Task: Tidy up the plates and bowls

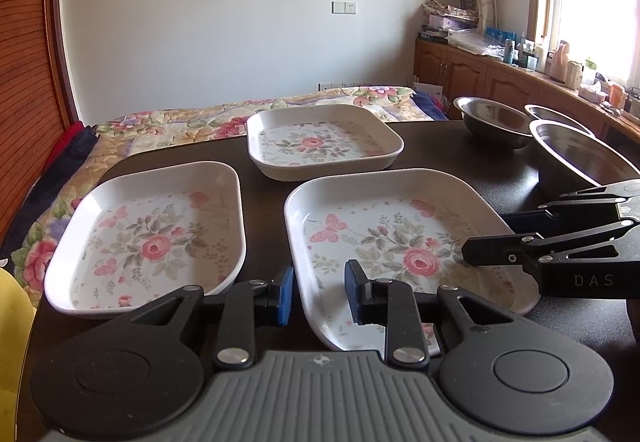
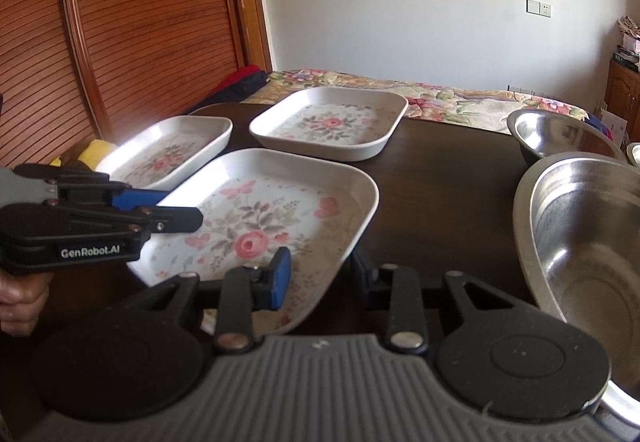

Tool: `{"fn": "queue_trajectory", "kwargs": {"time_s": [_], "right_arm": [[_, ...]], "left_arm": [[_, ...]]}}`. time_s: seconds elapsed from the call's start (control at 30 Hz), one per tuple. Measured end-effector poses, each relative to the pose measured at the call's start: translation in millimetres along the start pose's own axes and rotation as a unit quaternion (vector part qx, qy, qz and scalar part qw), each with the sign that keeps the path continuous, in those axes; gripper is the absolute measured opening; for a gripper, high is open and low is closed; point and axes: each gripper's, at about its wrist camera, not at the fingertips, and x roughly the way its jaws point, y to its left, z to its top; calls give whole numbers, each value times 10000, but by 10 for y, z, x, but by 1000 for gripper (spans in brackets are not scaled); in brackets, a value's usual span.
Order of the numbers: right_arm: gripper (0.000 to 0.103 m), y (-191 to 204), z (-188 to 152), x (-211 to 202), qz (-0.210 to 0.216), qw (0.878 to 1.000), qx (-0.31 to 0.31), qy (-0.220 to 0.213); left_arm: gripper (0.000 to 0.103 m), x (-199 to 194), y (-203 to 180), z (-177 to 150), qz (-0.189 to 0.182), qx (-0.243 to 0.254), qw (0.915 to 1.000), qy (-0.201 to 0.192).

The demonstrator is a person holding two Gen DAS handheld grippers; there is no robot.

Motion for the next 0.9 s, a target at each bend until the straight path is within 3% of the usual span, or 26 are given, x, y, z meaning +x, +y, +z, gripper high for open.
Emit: {"fn": "queue_trajectory", "kwargs": {"time_s": [0.13, 0.2, 0.3, 0.9], "right_arm": [[31, -14, 7, -1, -13, 10000, 10, -2], [28, -26, 9, -7, -36, 10000, 45, -5], [25, -50, 5, -18, -54, 9999, 125, -15], [22, 15, -4, -228, -95, 9994, 255, -230]], "left_arm": [[27, 7, -9, -3, 41, 15, 10000, -35], [19, 3, -17, -10, 154, 42, 9999, -61], [15, -18, 2, -12, 127, -42, 9999, -31], [13, -330, -22, -74, 32, -300, 9995, -107]]}}
